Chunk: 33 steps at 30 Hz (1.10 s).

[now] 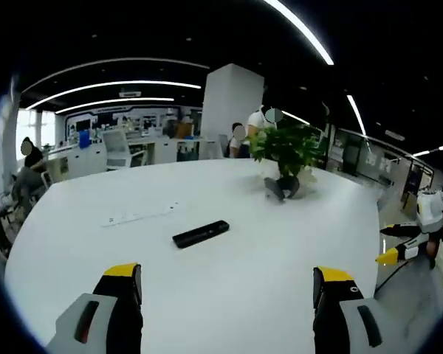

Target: Press the specified remote control buttons in sequence, fully releasing each button before pressing the next.

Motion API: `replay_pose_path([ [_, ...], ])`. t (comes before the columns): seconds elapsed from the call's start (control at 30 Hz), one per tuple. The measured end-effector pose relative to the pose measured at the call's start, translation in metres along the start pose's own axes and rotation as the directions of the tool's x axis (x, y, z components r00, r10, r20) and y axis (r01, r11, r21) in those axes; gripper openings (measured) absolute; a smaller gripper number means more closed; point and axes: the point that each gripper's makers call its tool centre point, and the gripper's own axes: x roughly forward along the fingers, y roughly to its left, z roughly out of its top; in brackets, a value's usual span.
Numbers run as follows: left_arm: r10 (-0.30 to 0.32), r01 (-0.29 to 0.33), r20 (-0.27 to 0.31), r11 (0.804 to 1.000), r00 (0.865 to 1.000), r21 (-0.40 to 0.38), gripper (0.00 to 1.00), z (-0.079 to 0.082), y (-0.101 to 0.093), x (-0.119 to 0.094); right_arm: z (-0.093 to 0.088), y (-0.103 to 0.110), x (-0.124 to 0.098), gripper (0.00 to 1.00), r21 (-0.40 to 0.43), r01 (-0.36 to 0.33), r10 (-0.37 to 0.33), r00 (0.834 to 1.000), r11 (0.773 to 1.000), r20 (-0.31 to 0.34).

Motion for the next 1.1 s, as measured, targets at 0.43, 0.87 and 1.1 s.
replay_pose_path([
  [0.43,0.099,-0.096,0.042,0.994,0.994,-0.058,1.0,-0.03,-0.018,-0.072,0.012,0.018,-0.008,0.91,-0.067,-0.033,0.035,0.999,0.997,0.025],
  [0.87,0.294,-0.295,0.071,0.956,0.953,-0.01,1.0,-0.063,-0.006,-0.118,0.028,0.019,-0.012,0.86,-0.053,-0.014,0.019,0.996,0.999,0.087],
  [1.1,0.329,-0.326,0.092,0.944,0.94,-0.045,1.0,-0.071,-0.006,-0.111,0.029,0.021,-0.012,0.85,-0.073,-0.019,0.027,0.993,0.997,0.111],
])
